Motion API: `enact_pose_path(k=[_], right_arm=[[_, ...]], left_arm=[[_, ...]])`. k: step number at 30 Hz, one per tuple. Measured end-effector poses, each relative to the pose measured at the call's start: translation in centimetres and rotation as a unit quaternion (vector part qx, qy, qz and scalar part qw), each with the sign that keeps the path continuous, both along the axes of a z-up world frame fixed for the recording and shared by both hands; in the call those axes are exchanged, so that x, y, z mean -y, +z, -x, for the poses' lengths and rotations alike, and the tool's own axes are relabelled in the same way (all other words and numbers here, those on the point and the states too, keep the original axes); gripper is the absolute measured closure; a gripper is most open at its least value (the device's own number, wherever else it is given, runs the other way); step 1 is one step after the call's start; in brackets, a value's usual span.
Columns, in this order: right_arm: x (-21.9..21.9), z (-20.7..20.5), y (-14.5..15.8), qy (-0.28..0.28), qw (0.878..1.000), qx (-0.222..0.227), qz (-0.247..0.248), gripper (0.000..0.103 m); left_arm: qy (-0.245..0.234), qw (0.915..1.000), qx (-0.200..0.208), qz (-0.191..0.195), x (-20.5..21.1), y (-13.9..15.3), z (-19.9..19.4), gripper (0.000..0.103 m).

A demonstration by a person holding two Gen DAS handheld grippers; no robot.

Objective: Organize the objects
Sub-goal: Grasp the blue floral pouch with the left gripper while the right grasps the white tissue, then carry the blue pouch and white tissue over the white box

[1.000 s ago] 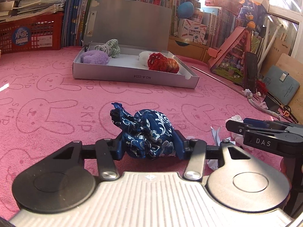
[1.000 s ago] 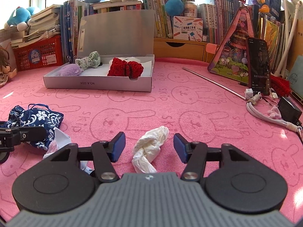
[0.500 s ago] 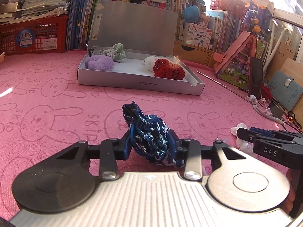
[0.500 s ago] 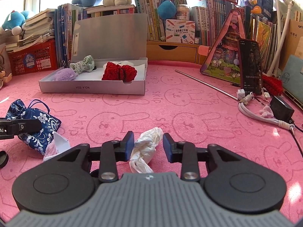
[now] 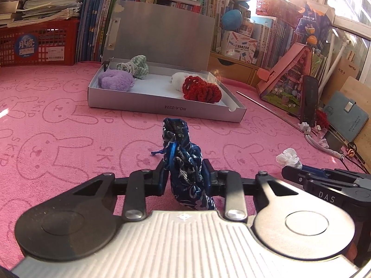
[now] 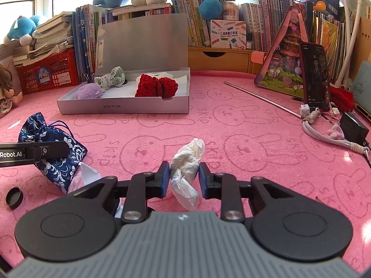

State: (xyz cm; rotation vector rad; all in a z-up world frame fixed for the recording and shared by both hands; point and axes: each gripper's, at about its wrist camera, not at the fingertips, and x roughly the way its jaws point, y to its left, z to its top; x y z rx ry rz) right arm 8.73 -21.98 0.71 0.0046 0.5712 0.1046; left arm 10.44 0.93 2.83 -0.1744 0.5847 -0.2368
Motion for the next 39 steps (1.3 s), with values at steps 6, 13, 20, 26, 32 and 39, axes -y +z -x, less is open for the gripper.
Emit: enact_pose_path(k=[6,13,20,26,32,39], right_arm=[[-0.1,-0.9,0.9,-0.001,1.000,0.011,-0.004,0.072],[-0.7,-1.6,1.7,0.012,1.000,0.025,0.004,0.072],[-0.5,-5.1,3.5,0.019,0.999,0.024,-0.023,0.072],[-0.3,-9.4,4.8,0.029,0.999,0.023,-0.035,0.072],[0.5,-15.1,6.0,0.043,0.995,0.000,-0.087,0.072],[0.6,-22.3,6.0,0.025,0.994,-0.023,-0.103,0.072]], left_arm=[[0.006,0.9999,0.007,-0.004,-0.3,0.6,-0.5,0.072],[0.017,0.9994,0.028,-0.008,-1.4,2.2,-1.6,0.072],[0.037,0.9983,0.043,-0.012,-3.4,4.4,-4.9,0.072],[0.053,0.9975,0.046,-0.003,-4.8,5.7,-8.8,0.072],[0.046,0.9975,0.054,-0.003,-4.4,6.7,-13.0,0.072],[0.035,0.9986,0.040,-0.005,-3.6,6.4,-19.4,0.072]])
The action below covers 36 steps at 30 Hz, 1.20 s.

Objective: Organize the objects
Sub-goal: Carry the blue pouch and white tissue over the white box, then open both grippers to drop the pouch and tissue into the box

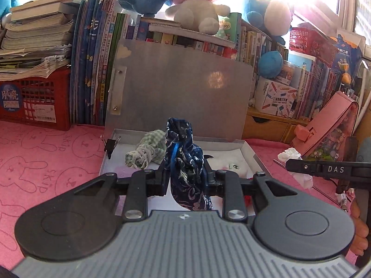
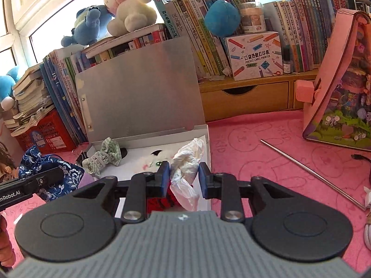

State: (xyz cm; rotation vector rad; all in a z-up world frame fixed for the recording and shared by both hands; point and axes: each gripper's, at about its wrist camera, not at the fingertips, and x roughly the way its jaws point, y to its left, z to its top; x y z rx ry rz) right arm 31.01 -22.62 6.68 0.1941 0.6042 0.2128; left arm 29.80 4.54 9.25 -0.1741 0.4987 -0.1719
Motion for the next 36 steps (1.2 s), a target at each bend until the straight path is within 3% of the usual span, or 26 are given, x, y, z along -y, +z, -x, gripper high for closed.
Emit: enact_pose_path(k=[10,21,25,28,29,30,36], right_arm=[[-1.9,-7.0,-1.6,-0.007,0.999,-0.030,0.019,0.071],[-1.9,-11.2,-3.7,-0.024,0.998,-0.056,0.017,0.070],[-1.9,-11.7,-4.2,-0.028,0.998,-0.057,0.010,0.065],[-2.1,-11.5,-4.2,-0.029,0.998,-0.052,0.013,0.048],[-2.1,-11.3,-4.1,-0.027,0.998,-0.049,0.010,0.046],[-2.1,-11.1,-4.0,-0.028,0.998,-0.048,0.008,0.045],[-1.9,-9.1,-2.5,-0.027,0.999,-0.030,0.005,0.038]], left_arm=[[-0.019,0.9995,-0.026,-0.009,1.3,-2.7,-8.0,0.072],[-0.017,0.9987,-0.040,-0.025,2.6,-4.9,-11.5,0.072],[-0.006,0.9983,-0.046,-0.036,3.0,-5.4,-12.1,0.071],[0.001,0.9985,-0.035,-0.041,3.0,-5.1,-11.9,0.059],[0.001,0.9984,-0.033,-0.045,3.0,-5.0,-11.8,0.046],[0.002,0.9983,-0.028,-0.050,3.0,-4.8,-11.5,0.039],[0.009,0.9980,-0.021,-0.059,2.8,-3.7,-9.5,0.026]])
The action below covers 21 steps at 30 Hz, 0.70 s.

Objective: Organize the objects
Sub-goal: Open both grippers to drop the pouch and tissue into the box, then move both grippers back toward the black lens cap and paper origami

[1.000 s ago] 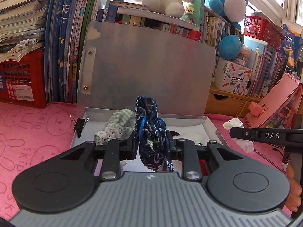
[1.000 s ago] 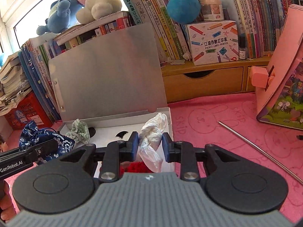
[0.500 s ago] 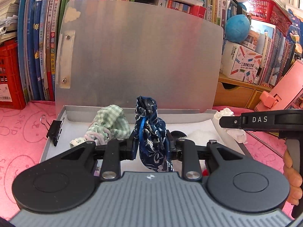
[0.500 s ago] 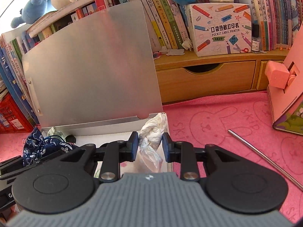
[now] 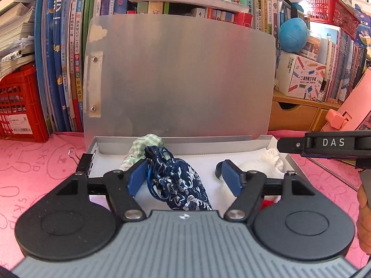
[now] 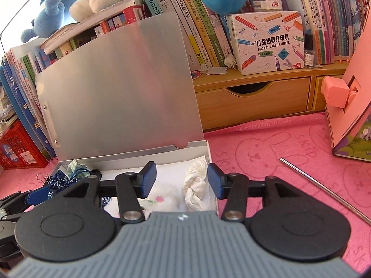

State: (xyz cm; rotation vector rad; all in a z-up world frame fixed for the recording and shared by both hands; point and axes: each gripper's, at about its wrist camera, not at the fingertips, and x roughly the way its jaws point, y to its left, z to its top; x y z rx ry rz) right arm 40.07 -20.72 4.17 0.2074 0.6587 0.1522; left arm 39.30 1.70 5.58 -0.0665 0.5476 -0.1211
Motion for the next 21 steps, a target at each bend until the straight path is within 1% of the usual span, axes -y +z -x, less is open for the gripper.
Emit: enact_pose_path(k=[2,4,8,15,18,21], right_arm=[[0.0,1.0,0.7,0.003,1.000,0.009,0.004,0.036],[0.1,2.2,1.4,0.009,1.000,0.018,0.006,0.036],[0.4,4.9,2.9,0.020,0.999,0.034,0.000,0.035],[0.9,10.9,5.2,0.046,0.996,0.074,0.001,0.030],[1.2,13.6,5.8,0.057,0.994,0.090,0.006,0.027],[1.5,16.2,6.2,0.068,0.992,0.107,0.011,0.023]], left_arm=[[0.000,1.0000,0.005,0.001,-0.1,0.6,0.9,0.023],[-0.004,0.9999,0.010,0.000,-0.1,1.3,2.0,0.022],[-0.013,0.9996,0.022,-0.012,0.2,2.7,4.6,0.020],[-0.035,0.9988,0.026,-0.023,0.6,4.6,10.7,0.018],[-0.043,0.9984,0.029,-0.020,0.4,5.2,13.4,0.018],[-0.050,0.9980,0.034,-0.014,0.2,5.6,16.0,0.017]])
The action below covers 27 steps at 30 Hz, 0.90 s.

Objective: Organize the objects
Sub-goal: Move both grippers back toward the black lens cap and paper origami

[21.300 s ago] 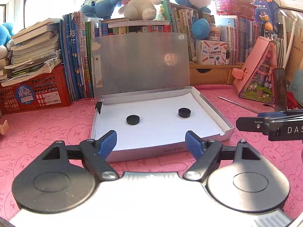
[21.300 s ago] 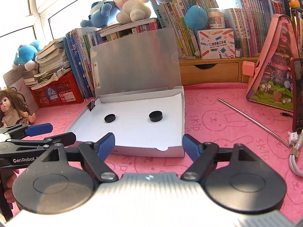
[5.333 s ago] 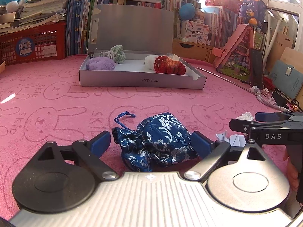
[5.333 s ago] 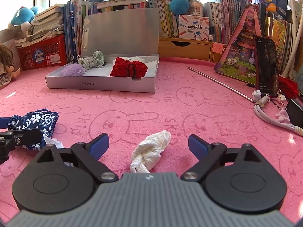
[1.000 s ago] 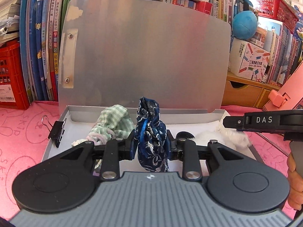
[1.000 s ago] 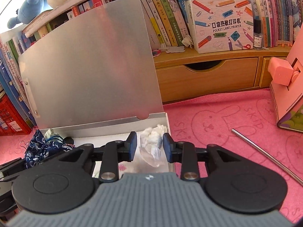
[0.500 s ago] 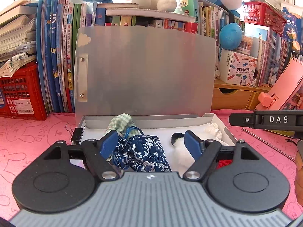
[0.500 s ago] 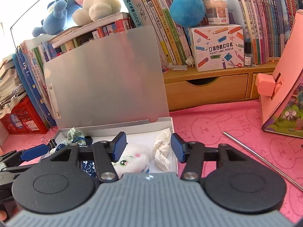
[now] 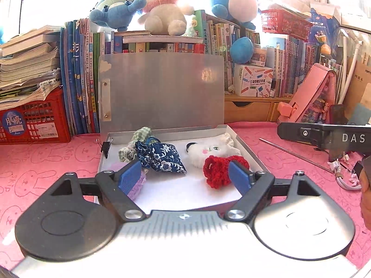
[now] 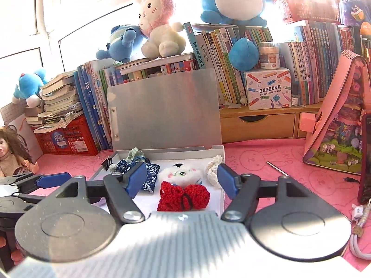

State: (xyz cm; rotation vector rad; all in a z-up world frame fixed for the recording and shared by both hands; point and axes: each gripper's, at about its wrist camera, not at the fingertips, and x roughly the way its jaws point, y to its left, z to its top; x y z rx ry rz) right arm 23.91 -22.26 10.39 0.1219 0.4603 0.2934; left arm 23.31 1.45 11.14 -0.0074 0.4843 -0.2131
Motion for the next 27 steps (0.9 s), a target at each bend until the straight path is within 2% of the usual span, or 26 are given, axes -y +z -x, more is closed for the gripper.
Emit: enact_pose_path(k=[4,7,10,16,18,22,27], right_arm=[[0.4,2.9,0.0,0.010,1.000,0.006,-0.007,0.019],[0.7,4.7,-0.3,0.011,1.000,0.014,-0.010,0.016],[0.8,6.8,-0.8,0.008,1.000,0.026,0.006,0.015],[0.7,10.5,-1.9,0.011,0.997,0.057,0.042,0.009],[0.6,11.6,-2.3,0.016,0.997,0.059,0.053,0.008],[0.3,13.6,-3.3,0.022,0.995,0.062,0.069,0.008],[0.4,16.1,-5.0,0.020,0.997,0.049,0.054,0.008]], left_arm=[[-0.010,0.9999,0.006,0.004,-0.1,0.1,3.1,0.017],[-0.010,0.9995,0.028,0.005,-0.2,-0.1,6.0,0.017],[-0.013,0.9990,0.042,0.005,-0.1,-0.4,8.3,0.017],[-0.010,0.9969,0.074,-0.025,0.4,-2.1,13.0,0.016],[-0.010,0.9968,0.075,-0.024,0.3,-2.7,14.1,0.011],[-0.013,0.9969,0.075,-0.018,0.2,-3.5,16.1,0.011],[-0.012,0.9980,0.061,-0.013,0.0,-4.8,18.0,0.010]])
